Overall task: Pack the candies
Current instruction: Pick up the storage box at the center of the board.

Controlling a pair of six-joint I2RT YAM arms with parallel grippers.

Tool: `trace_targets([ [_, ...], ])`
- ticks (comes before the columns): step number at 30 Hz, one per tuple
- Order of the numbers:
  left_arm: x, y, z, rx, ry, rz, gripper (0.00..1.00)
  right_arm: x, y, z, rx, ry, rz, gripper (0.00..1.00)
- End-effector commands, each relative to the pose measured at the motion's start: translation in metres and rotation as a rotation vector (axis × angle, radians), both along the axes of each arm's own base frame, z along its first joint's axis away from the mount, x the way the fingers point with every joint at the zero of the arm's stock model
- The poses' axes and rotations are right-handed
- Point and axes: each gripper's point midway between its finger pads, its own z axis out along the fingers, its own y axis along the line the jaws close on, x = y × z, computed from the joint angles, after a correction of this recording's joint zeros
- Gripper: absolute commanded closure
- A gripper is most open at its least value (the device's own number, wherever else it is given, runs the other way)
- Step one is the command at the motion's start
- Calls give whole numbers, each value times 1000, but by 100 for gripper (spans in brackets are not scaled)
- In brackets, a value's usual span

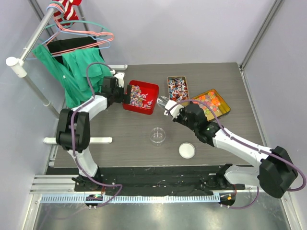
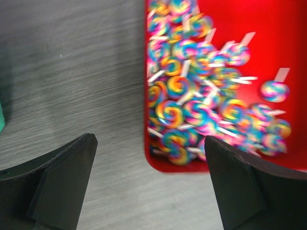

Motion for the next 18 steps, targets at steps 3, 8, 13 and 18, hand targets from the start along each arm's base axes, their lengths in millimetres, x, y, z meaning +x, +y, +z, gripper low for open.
trace_targets([
  [3,32,18,-12,90,-53,90,7,10,3,7,29,-34,-15,99],
  [8,39,21,-12,105,-60,101,16,10,4,1,21,-19,-10,99],
  [13,39,18,-18,109,-27,80,25,9,5,1,21,-20,-1,99],
  [18,35,18,-15,94,-32,65,28,9,4,-1,18,-19,0,99],
])
